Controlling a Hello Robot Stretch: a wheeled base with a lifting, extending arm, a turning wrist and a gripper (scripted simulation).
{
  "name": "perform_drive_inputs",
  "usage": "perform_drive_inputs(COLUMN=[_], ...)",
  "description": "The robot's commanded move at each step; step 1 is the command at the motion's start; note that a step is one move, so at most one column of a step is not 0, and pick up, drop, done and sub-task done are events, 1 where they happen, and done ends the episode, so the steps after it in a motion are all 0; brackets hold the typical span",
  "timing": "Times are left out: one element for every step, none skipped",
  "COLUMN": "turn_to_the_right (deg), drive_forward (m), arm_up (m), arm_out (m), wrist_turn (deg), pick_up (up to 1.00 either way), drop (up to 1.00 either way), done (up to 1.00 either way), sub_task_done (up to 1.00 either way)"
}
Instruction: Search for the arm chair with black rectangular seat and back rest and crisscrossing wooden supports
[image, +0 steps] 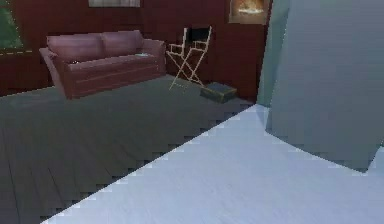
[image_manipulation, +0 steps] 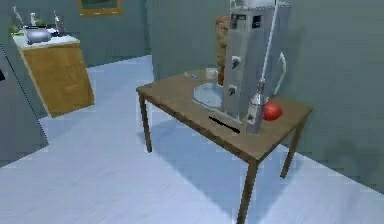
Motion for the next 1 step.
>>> perform_drive_inputs(turn_to_the_right=[0.0], drive_forward=[1.00], arm_up=[0.00], arm_out=[0.00], wrist_turn=[0.0], pick_up=[0.00], drop=[0.00], done=[0.00], sub_task_done=[0.00])
